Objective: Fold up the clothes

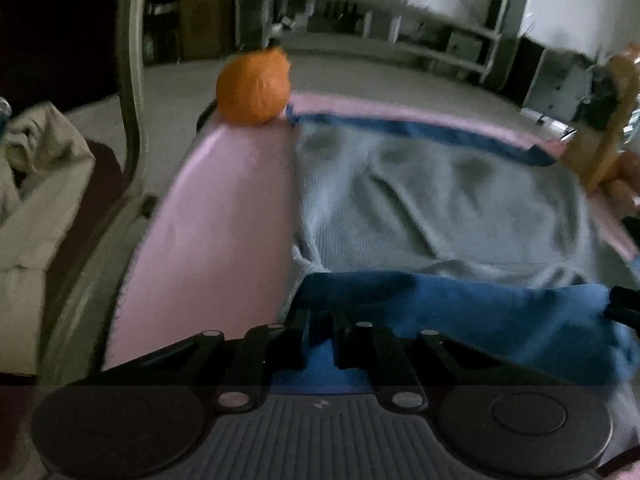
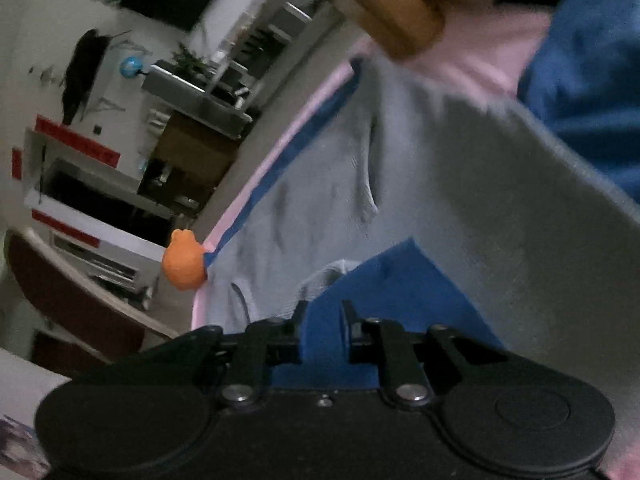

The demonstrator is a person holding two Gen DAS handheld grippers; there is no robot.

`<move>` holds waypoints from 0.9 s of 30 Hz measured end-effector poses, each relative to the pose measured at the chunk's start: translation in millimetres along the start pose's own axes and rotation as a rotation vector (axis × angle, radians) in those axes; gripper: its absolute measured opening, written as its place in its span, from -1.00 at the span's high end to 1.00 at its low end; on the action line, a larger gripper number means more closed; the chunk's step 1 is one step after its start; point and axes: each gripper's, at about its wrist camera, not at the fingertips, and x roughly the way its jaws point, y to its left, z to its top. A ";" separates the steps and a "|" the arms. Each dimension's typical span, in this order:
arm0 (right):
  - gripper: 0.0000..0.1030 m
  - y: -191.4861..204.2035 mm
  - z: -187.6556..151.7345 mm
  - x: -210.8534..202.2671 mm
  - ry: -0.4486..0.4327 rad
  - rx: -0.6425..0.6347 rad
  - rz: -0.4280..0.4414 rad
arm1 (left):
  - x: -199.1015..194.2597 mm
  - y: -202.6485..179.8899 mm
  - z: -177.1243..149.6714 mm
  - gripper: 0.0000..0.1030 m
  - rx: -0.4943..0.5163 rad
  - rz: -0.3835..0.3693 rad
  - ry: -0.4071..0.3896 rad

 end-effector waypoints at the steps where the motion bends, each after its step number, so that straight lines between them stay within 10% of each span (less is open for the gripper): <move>1: 0.69 -7.5 2.6 6.2 -0.005 0.028 -0.025 | 5.9 2.0 1.2 0.58 -0.021 0.008 0.011; 3: 1.00 -26.2 6.0 14.0 -0.016 0.082 -0.082 | 9.7 6.0 4.9 0.57 -0.078 0.014 0.023; 9: 0.74 -28.8 5.6 -12.8 -0.110 0.129 -0.182 | -24.3 20.6 -5.0 0.55 -0.185 0.065 0.006; 22: 0.57 -5.5 -31.8 -36.6 0.016 -0.086 -0.066 | -56.4 2.6 -73.4 0.75 0.067 0.143 0.046; 24: 1.00 -14.8 -34.1 -24.0 0.048 -0.094 -0.167 | -58.1 2.4 -76.1 0.65 0.081 0.169 0.042; 27: 1.00 -19.6 -29.8 -29.1 0.051 -0.080 -0.194 | -70.2 4.8 -81.4 0.57 0.059 0.187 0.019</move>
